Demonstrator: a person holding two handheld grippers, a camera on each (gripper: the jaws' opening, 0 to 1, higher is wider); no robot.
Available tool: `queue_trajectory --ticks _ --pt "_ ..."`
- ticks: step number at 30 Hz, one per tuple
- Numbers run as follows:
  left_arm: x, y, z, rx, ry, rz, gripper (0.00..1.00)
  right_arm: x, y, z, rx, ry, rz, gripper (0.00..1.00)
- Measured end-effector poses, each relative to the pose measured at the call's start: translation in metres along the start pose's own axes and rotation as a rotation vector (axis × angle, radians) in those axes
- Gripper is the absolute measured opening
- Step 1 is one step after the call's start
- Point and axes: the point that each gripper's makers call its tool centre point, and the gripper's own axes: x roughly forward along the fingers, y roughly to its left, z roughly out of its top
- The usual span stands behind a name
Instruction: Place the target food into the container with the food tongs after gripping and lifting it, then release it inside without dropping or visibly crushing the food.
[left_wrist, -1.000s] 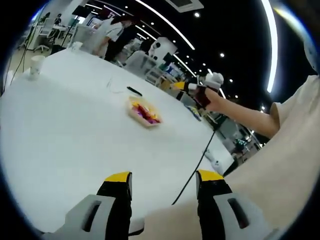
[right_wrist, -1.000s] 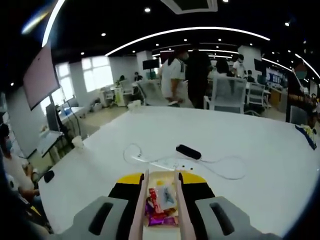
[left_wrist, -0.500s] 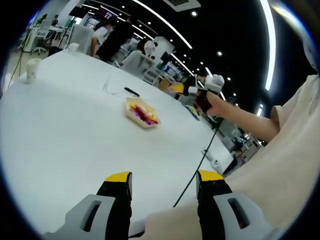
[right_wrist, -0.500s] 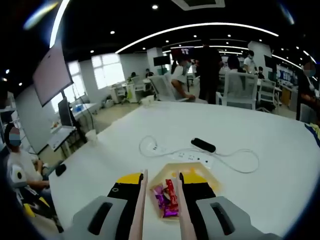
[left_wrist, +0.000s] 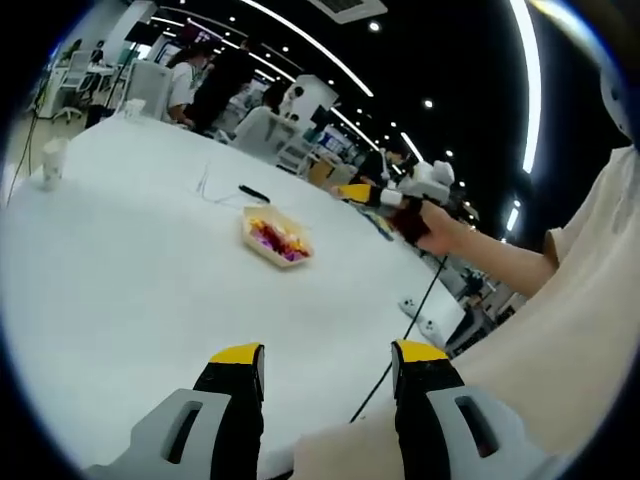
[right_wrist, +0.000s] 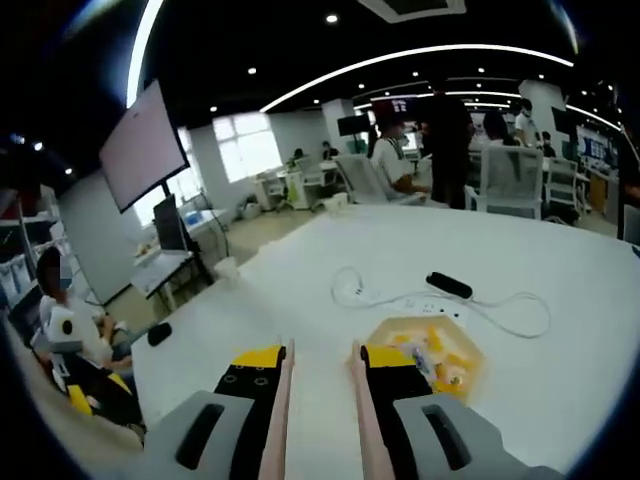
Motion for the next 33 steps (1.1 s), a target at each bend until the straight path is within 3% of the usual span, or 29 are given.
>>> queue_trajectory --ticks 7,11,13,19,33 --pt "0.000 -0.005 0.010 -0.001 -0.023 -0.019 0.50 -0.003 0.033 0.003 0.008 -0.035 0.102 0.30" --pt "-0.004 -0.010 0.017 0.000 -0.042 -0.046 0.41 -0.007 0.058 0.007 0.022 -0.058 0.200 0.30" --pt "-0.006 -0.010 0.022 0.007 -0.047 -0.050 0.41 -0.012 0.079 0.011 0.008 -0.076 0.278 0.30" --pt "-0.010 -0.017 0.039 0.030 -0.070 -0.074 0.40 -0.020 0.124 0.020 -0.054 -0.097 0.418 0.30" --pt "-0.008 -0.024 0.048 0.039 -0.085 -0.098 0.36 -0.027 0.157 0.002 -0.039 -0.057 0.561 0.30"
